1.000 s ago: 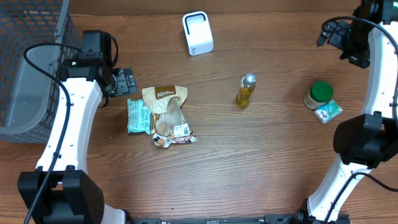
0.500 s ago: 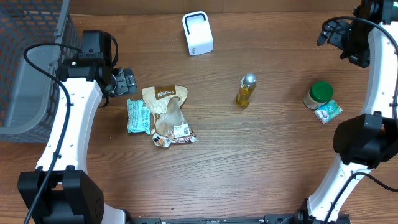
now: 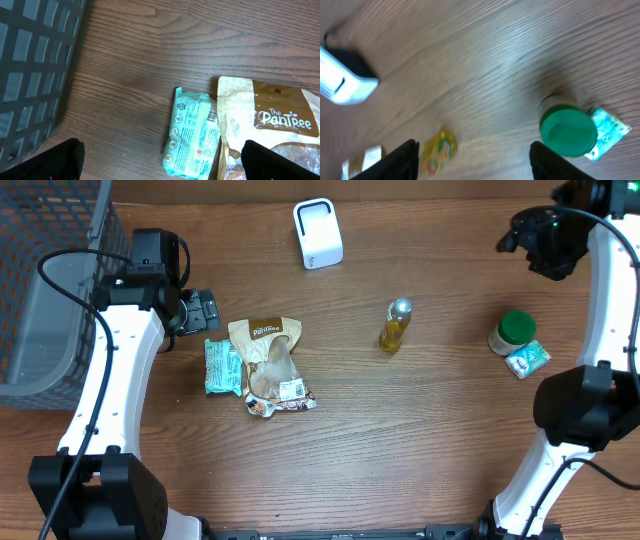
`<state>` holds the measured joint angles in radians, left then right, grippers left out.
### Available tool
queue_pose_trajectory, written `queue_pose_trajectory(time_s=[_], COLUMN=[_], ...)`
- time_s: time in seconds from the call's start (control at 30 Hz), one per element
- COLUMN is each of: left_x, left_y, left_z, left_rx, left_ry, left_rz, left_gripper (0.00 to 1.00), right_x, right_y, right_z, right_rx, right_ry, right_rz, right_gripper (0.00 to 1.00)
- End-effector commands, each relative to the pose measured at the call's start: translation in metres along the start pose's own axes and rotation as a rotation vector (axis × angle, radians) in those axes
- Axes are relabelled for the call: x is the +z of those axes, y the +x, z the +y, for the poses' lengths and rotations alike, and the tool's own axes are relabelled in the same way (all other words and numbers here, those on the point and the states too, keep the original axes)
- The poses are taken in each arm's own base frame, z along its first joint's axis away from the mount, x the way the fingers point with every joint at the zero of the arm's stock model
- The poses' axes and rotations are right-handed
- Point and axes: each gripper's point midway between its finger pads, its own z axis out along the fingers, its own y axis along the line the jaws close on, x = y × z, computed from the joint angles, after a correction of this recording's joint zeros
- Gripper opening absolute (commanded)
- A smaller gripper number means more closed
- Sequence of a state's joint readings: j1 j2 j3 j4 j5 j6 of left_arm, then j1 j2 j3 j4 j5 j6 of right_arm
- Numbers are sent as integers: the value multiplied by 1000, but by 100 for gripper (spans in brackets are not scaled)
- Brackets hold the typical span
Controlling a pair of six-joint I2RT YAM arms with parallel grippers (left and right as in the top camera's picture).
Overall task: Scan the item barcode
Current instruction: 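Swing the right gripper left over the yellow oil bottle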
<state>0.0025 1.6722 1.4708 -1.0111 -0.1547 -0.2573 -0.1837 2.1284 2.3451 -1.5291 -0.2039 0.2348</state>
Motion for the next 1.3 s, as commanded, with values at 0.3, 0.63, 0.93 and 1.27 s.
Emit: queue_pose_trajectory(time_s=[0.3,0.63,0.93,1.27], left_x=[-3,-3,-3,-3], left_y=[-5,-5,-5,-5], left_z=[1,1,1,1], left_rx=[11,11,11,11], left_ry=[-6,-6,-6,-6], left_rz=[-14,-14,-14,-14], left_gripper=[100,99,100,100], right_x=[-63,-56,-38,17], right_y=[99,124,149,163], right_z=[102,132,137,126], right_rx=[-333,-354,-333,-326], right_ry=[-105,-31,96,178], right_rz=[67,50,59,116], right_gripper=[86,93,95,99])
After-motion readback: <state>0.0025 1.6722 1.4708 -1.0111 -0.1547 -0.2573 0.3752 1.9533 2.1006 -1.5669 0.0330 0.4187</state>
